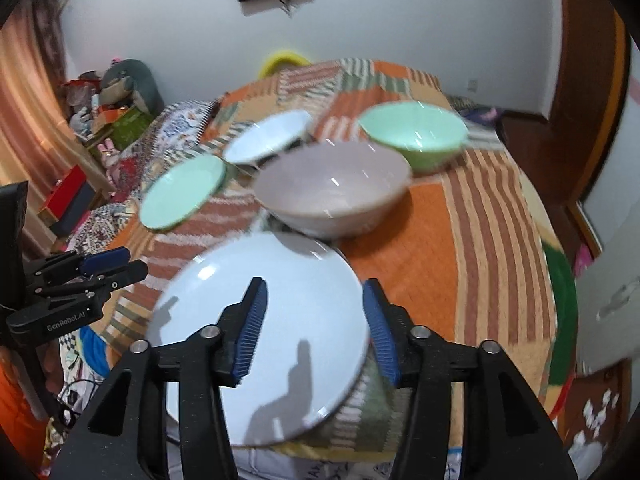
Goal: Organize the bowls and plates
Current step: 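Carry the white plate onto the purple plate and open both grippers, then close both grippers on the mint green plate rim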
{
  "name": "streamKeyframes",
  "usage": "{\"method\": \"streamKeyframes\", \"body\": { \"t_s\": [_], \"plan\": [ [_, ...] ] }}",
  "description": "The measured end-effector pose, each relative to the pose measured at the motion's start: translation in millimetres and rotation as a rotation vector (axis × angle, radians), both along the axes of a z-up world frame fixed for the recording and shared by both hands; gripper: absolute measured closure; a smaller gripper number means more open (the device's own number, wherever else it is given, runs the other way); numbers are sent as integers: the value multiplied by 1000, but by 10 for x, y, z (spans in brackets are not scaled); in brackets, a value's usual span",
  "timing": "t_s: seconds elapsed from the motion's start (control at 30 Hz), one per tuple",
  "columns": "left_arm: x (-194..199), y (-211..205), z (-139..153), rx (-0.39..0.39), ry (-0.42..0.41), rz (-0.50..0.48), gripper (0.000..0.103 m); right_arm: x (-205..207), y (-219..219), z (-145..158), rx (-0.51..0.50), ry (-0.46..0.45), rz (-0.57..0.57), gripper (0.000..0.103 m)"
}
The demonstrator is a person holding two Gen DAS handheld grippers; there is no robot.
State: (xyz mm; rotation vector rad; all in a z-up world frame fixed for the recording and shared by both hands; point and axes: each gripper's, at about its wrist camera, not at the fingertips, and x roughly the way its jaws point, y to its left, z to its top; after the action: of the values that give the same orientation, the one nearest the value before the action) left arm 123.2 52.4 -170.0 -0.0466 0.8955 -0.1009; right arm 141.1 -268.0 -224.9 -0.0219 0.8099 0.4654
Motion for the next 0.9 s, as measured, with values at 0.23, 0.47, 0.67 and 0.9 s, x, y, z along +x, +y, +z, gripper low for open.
{"method": "streamKeyframes", "body": {
  "t_s": [0.23, 0.47, 0.67, 0.9],
  "plan": [
    [-59, 397, 324, 23, -101, 88, 58, 39, 421, 272, 36, -72, 96, 53],
    [-53, 868, 467, 24, -164, 190, 43, 178, 918, 391, 31, -126, 191, 53],
    [147, 1276, 358, 14, -126, 254, 35, 422, 1298, 279, 9, -89, 247, 53],
    [415, 1651, 100, -6, -68, 298, 35, 675, 1584, 159, -32, -49, 277, 53]
  ]
}}
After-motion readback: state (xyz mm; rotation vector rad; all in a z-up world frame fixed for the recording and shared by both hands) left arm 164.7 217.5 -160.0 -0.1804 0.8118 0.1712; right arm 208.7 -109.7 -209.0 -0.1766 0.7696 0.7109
